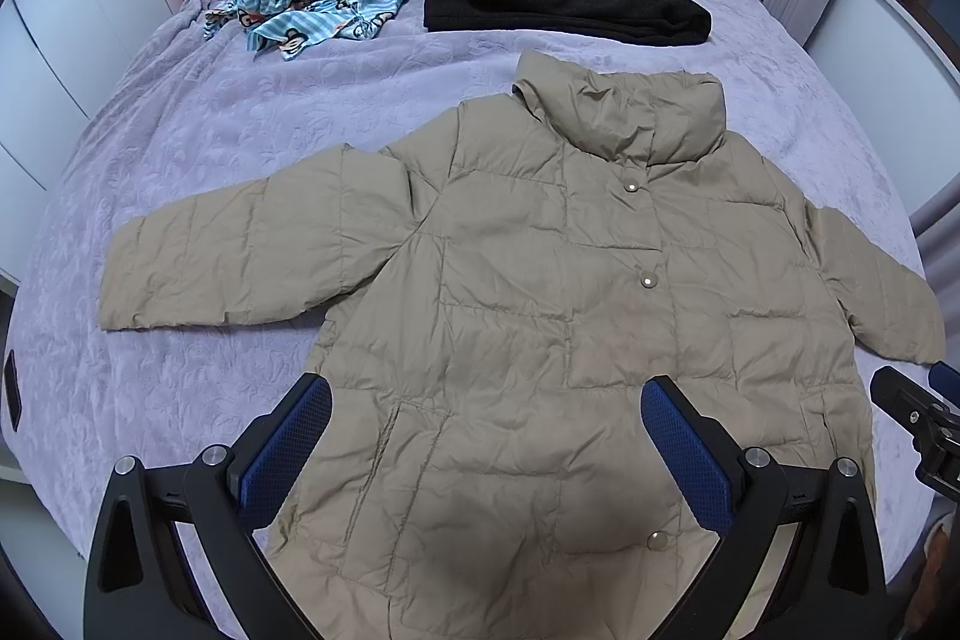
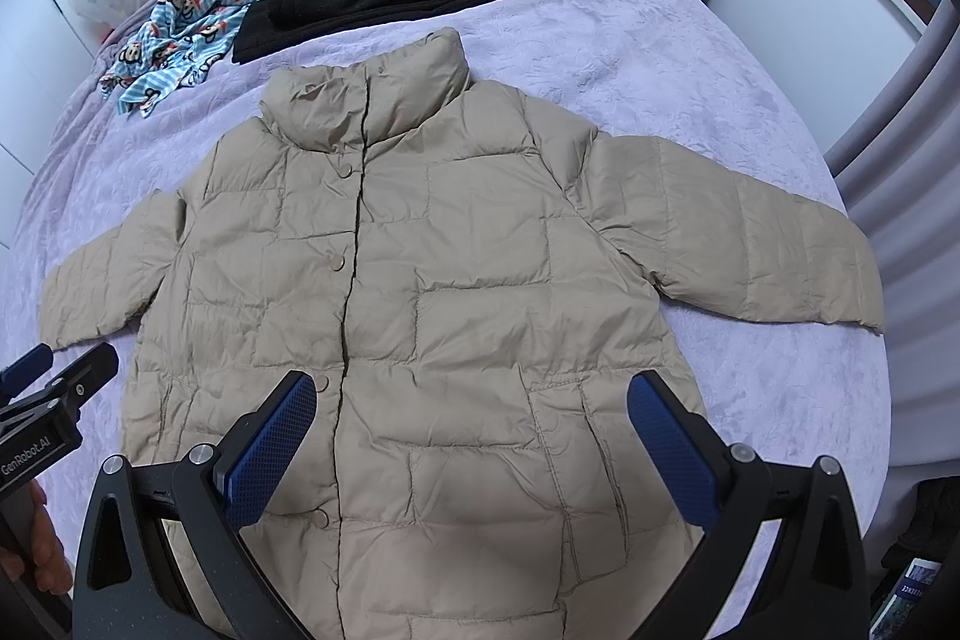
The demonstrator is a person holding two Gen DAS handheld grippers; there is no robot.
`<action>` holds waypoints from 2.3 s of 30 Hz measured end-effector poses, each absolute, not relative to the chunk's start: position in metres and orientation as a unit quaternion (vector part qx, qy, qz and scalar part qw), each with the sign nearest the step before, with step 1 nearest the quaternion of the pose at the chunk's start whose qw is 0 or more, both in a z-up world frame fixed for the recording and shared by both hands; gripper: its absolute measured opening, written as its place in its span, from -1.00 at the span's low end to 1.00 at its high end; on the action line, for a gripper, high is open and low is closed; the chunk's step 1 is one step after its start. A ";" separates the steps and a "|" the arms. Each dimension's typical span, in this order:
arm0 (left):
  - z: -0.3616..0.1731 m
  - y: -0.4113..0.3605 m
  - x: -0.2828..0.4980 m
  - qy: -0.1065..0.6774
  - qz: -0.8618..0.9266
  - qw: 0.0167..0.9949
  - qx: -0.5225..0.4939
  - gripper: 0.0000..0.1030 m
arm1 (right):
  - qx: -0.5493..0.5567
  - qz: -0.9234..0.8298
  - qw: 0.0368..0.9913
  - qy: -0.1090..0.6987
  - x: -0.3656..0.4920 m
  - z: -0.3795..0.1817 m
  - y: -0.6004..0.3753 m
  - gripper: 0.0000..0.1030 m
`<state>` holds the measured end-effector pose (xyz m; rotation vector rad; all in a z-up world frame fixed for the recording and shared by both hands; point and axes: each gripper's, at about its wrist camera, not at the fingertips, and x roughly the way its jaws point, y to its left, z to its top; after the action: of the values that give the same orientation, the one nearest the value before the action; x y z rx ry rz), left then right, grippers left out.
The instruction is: Fold large clothes
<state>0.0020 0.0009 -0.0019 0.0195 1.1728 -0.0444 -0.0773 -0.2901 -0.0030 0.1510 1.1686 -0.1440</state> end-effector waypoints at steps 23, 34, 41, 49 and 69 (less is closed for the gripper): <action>-0.007 0.003 0.002 0.557 -0.021 0.830 0.005 1.00 | 0.070 -0.069 0.827 0.554 -0.076 -0.003 -0.285 1.00; -0.008 0.008 0.003 0.558 -0.021 0.829 0.001 1.00 | 0.070 -0.069 0.827 0.554 -0.074 -0.005 -0.284 1.00; -0.010 0.014 0.006 0.562 -0.021 0.827 -0.007 1.00 | 0.065 -0.067 0.826 0.555 -0.069 -0.007 -0.274 1.00; -0.028 0.041 0.009 0.576 -0.024 0.816 -0.033 1.00 | 0.067 -0.065 0.826 0.556 -0.066 -0.010 -0.268 1.00; -0.124 0.241 0.033 0.541 0.009 0.801 -0.254 1.00 | 0.063 0.048 0.796 0.600 -0.030 -0.076 -0.138 1.00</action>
<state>0.0330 0.2412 -0.1237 -0.5454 1.1608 0.0191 -0.0299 -0.1380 -0.0760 0.1361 1.2879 0.1029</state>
